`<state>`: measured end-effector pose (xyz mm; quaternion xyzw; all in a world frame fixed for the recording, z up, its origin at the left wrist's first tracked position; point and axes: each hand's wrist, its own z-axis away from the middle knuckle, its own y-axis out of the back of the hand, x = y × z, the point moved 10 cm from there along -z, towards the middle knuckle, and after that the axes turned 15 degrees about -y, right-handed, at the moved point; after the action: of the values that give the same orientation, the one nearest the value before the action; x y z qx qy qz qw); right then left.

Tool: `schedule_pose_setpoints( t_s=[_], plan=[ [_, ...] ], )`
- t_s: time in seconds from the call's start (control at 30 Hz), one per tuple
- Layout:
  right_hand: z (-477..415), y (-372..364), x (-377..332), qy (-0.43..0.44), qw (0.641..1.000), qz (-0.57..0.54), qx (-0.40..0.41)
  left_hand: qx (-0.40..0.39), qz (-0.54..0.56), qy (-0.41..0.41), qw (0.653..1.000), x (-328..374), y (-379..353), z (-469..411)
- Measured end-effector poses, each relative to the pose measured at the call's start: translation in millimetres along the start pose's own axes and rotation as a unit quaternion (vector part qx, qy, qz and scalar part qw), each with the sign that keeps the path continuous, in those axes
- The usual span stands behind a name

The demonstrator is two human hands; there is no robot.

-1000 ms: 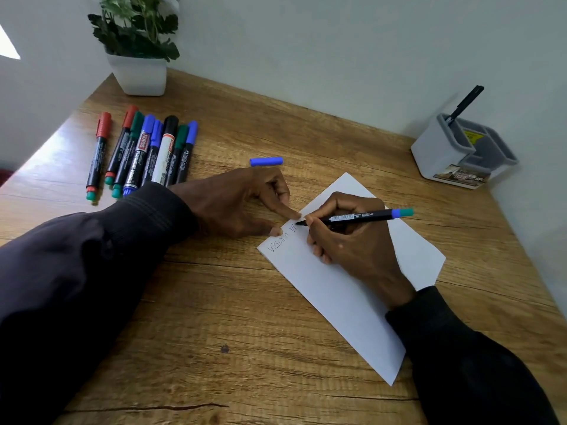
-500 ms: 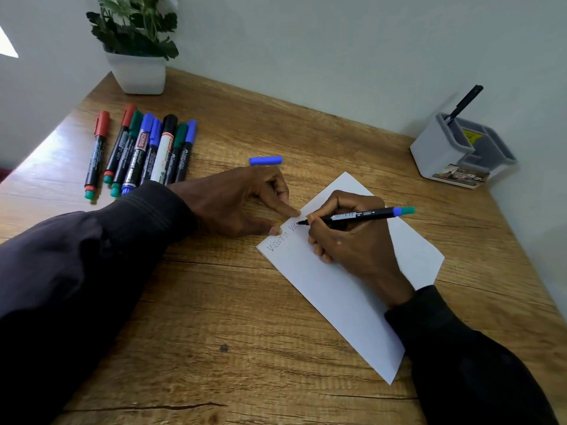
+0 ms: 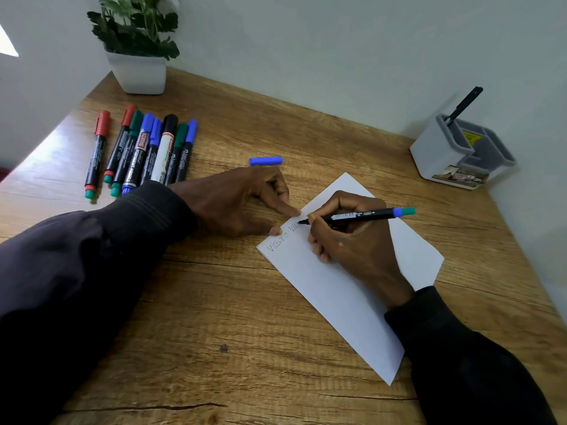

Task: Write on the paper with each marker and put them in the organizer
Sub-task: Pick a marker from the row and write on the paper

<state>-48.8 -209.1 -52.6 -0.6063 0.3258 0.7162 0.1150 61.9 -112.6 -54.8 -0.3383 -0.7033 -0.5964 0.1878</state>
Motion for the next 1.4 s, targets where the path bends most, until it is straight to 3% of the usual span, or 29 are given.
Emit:
schedule_pose_setpoints(
  t_s=[1.4],
  plan=[
    [-3.6,8.0,4.4,-0.03,0.999,0.002,0.037,0.009,-0.001,0.01,1.0,1.9,2.1,1.4]
  ],
)
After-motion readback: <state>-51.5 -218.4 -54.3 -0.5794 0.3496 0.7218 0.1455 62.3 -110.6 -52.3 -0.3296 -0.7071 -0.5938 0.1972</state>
